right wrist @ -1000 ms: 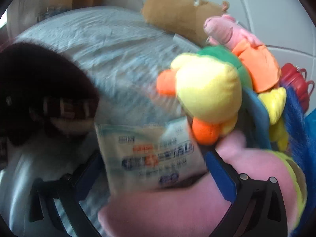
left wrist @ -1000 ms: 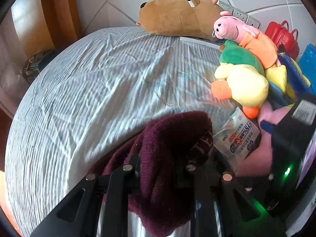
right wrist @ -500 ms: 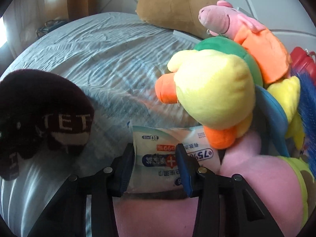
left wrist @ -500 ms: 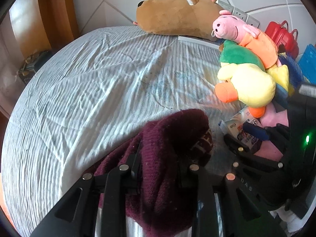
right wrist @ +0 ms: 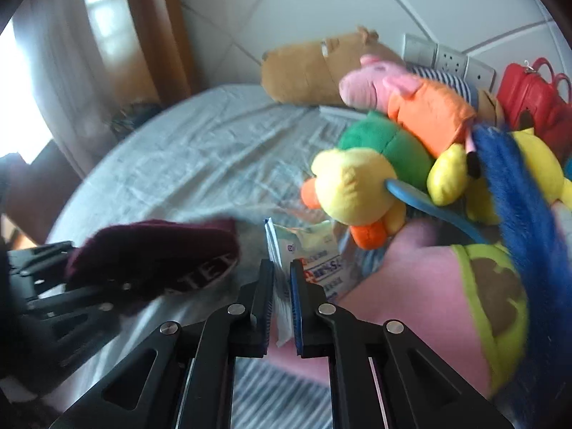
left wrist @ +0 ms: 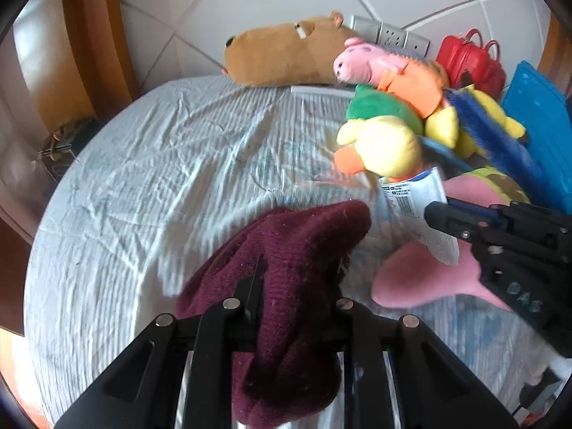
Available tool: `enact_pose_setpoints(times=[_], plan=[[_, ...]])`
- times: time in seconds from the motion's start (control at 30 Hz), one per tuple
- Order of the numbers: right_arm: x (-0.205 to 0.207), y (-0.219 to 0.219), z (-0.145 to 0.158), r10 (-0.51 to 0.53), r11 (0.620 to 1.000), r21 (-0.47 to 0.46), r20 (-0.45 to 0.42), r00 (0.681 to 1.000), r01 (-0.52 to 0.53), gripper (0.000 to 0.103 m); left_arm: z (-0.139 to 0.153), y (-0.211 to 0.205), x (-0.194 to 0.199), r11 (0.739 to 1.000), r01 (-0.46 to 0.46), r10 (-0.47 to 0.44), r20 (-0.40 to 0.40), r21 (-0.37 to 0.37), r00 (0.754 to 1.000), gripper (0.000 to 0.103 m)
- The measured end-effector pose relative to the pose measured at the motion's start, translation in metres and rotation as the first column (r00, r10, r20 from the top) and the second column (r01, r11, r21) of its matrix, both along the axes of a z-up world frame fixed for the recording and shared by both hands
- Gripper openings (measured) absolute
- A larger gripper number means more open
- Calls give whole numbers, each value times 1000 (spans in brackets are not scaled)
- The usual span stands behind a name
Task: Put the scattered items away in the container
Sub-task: 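Lower the right tool onto the alcohol wipes packet while the left tool holds the hat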
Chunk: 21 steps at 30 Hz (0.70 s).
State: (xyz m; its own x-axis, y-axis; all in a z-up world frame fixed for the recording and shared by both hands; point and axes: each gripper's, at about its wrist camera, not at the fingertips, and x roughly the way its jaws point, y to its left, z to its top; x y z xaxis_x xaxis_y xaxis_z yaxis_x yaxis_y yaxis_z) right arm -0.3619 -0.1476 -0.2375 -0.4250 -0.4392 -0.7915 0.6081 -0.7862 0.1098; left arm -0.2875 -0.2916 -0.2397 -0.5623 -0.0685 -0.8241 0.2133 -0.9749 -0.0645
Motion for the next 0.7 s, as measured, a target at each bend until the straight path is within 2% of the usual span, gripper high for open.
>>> enact_pose_setpoints(times=[0.27,0.43,0.6,0.7], plan=[[56,26,48,-16,998,-65,-57,998,12,9,55,21,53,999,31,-33,-112,-23,993,18],[94,54,68,-48,996,-77,-94,994,41,9,74,43,79,997,75,-79,-150,-30,985,18],[121,86,64,-51,997,-66,-68,996,46,8,78,69,108,996,87,-89,-150,-20,985,18],[131,111,46,-54,998,-39,-16,998,53,8,72,86,127,997,72,-73,-132,-16,989,18]])
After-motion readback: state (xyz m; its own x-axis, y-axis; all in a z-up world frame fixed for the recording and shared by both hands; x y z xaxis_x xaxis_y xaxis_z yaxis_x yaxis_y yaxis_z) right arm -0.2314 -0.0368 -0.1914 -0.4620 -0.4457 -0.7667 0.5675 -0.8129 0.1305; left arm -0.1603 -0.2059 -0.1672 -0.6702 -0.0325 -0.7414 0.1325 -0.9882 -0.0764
